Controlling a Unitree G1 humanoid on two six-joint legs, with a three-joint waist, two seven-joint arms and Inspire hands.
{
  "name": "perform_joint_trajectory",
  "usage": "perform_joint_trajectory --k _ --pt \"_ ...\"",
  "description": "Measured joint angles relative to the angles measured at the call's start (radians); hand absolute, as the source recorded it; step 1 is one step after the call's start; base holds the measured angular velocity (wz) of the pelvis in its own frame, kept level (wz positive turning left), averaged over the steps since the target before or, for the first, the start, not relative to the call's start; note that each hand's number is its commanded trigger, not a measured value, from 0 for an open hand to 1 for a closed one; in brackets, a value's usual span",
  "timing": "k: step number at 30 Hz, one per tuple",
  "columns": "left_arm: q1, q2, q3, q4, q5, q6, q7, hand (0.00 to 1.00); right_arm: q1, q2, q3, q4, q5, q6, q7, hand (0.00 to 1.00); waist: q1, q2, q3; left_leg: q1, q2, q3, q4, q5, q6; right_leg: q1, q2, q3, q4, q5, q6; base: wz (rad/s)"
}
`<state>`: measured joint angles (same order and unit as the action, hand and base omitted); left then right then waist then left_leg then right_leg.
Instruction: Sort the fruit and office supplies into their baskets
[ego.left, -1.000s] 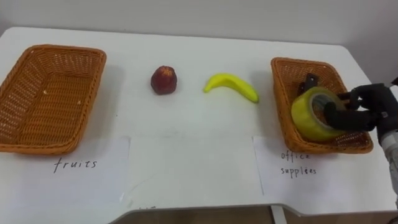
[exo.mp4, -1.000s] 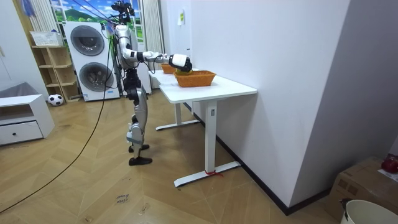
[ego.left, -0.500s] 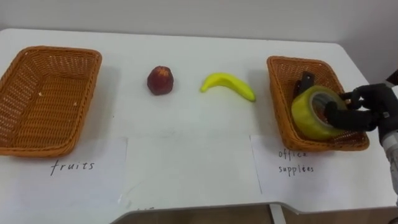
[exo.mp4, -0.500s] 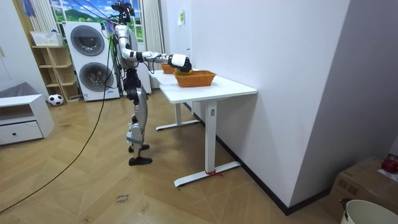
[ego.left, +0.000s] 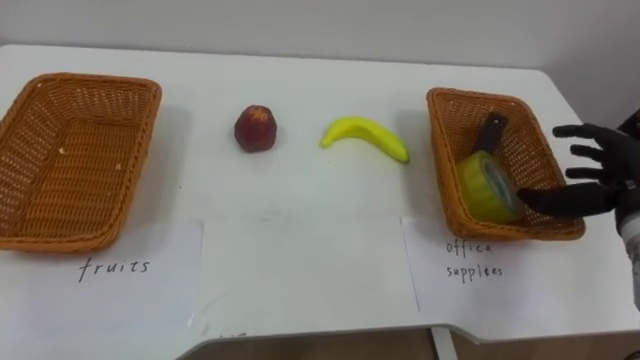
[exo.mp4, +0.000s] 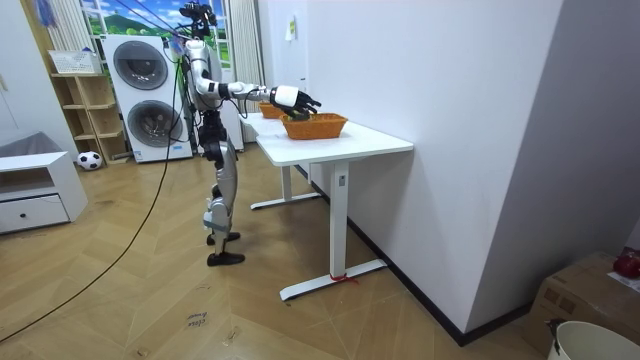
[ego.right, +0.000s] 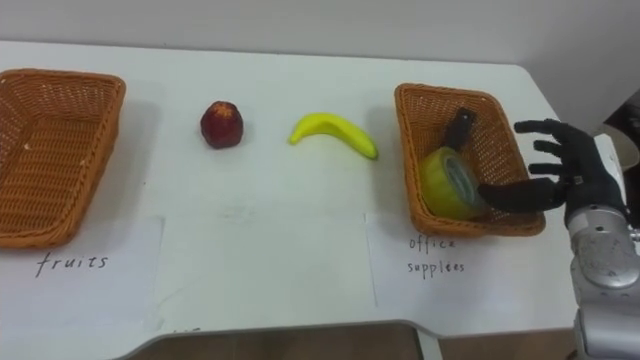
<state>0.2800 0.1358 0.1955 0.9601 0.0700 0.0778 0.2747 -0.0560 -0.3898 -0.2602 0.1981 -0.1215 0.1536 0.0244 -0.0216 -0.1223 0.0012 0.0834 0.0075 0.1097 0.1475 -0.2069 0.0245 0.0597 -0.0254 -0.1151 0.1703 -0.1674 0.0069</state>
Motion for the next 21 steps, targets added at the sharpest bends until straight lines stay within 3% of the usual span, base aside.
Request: perform_joint_trajectory --k 21 --pt "0.004 0.000 0.000 -0.001 0.002 0.000 0.003 0.00 -0.002 0.000 0.000 -0.013 -0.001 0.000 -0.022 0.00 0.012 0.004 -0.0016 0.017 0.002 0.001 -0.003 0.000 0.000 0.009 0.000 0.001 0.001 0.000 0.000 0.00"
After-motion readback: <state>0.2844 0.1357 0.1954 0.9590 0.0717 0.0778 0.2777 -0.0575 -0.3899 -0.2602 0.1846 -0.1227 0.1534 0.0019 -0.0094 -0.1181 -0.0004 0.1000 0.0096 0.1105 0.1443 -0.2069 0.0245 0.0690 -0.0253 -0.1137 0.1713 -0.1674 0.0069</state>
